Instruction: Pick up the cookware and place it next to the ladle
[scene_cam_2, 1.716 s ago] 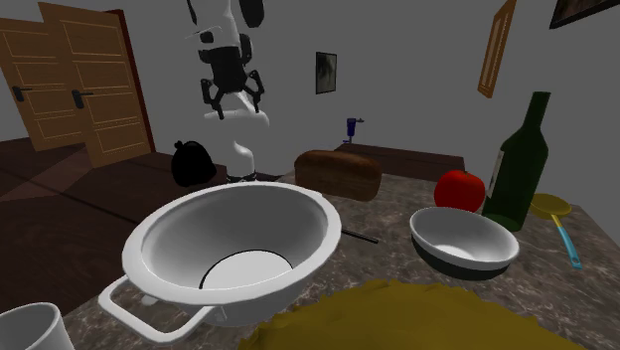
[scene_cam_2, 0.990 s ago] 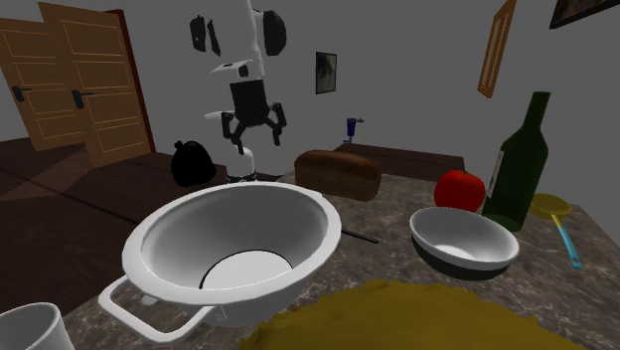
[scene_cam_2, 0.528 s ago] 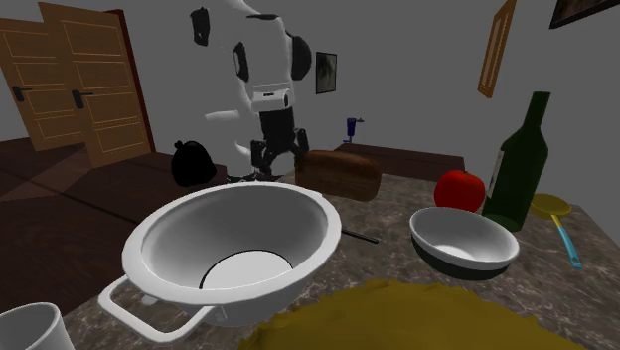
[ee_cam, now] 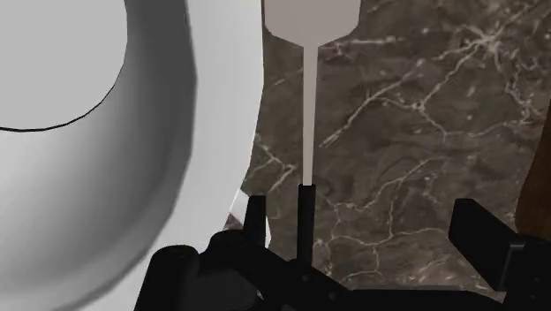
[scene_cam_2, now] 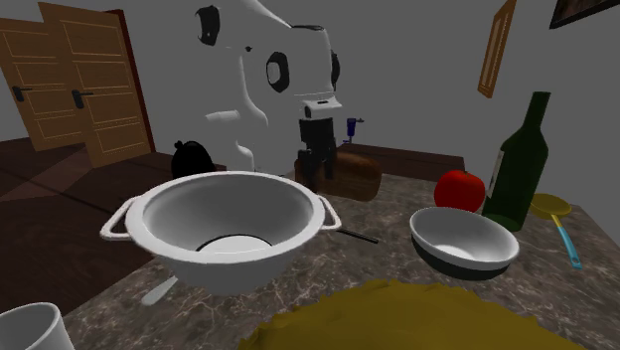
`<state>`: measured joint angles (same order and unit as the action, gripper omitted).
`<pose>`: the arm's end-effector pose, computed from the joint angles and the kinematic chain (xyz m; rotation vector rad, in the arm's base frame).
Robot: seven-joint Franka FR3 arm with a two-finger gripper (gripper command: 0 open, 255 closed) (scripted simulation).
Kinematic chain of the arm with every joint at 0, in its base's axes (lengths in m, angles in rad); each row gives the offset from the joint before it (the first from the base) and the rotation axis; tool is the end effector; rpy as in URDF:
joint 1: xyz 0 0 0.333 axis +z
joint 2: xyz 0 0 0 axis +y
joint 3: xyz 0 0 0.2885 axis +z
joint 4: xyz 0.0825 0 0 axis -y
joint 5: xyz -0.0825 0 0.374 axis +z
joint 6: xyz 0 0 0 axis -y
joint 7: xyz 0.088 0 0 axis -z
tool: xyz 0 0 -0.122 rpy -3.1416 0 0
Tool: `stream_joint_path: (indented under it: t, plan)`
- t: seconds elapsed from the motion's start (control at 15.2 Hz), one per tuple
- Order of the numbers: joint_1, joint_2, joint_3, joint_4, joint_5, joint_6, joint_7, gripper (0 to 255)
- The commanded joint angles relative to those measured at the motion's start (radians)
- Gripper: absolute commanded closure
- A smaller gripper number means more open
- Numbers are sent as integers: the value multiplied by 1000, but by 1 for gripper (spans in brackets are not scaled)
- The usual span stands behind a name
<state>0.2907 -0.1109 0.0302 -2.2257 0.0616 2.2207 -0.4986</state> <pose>0.4861 0.1645 0.3939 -2.8634 -1.1851 -0.1701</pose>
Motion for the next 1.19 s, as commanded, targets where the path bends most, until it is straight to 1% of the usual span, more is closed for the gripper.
stream_joint_path:
  t: [0.0, 0.46, 0.92, 0.99, 1.12]
  plan:
    - [-8, 126, -7, 3, -19, 75, -26, 0]
    - [-8, 183, -4, -24, -18, 160, -26, 0]
    - [-9, 183, -3, -24, -18, 160, -26, 0]
    - [-9, 183, -3, -24, -18, 160, -26, 255]
    - [-9, 183, -3, -24, -18, 160, -26, 255]
